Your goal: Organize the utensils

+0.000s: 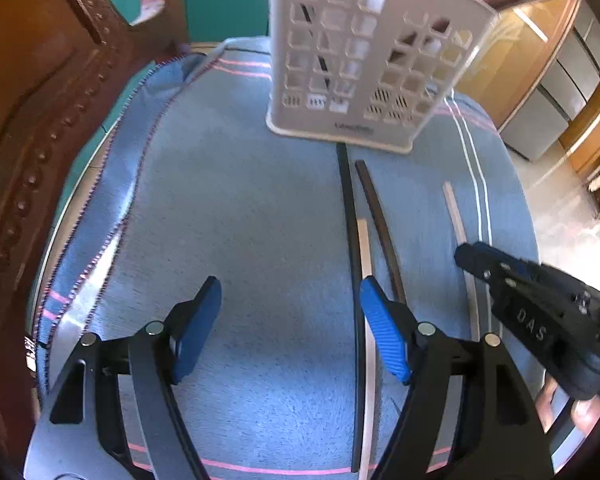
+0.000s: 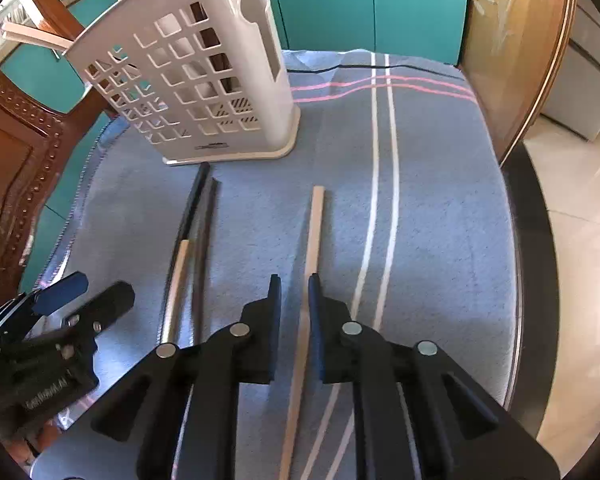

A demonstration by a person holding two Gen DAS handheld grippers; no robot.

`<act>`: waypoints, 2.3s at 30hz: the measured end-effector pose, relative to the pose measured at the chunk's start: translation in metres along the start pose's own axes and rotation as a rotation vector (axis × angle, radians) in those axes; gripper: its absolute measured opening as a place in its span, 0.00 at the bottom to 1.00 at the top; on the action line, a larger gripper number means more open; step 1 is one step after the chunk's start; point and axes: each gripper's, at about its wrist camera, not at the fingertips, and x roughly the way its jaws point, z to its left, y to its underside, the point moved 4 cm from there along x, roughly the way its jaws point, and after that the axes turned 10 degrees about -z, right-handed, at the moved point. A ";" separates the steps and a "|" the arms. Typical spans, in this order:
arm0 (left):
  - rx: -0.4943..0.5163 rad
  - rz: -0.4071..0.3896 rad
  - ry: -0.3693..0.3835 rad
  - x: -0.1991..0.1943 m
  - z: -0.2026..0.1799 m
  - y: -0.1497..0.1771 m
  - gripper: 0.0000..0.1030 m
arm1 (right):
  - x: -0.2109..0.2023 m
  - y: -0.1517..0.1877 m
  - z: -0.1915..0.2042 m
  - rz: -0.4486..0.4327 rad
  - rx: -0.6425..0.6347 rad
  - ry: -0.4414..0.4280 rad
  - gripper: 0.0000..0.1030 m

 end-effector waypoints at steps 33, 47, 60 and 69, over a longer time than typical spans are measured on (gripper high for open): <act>0.137 -0.033 -0.024 0.010 -0.024 0.012 0.41 | 0.007 0.000 -0.012 0.036 0.046 -0.009 0.26; 0.097 0.021 0.042 0.008 -0.008 0.008 0.15 | 0.007 -0.002 -0.008 0.031 0.038 -0.002 0.32; 0.169 0.016 0.001 0.040 -0.024 -0.034 0.08 | 0.021 -0.015 0.005 -0.016 -0.065 0.083 0.31; 0.116 0.051 0.059 0.011 -0.016 0.002 0.07 | 0.006 -0.002 0.001 0.086 -0.022 -0.035 0.07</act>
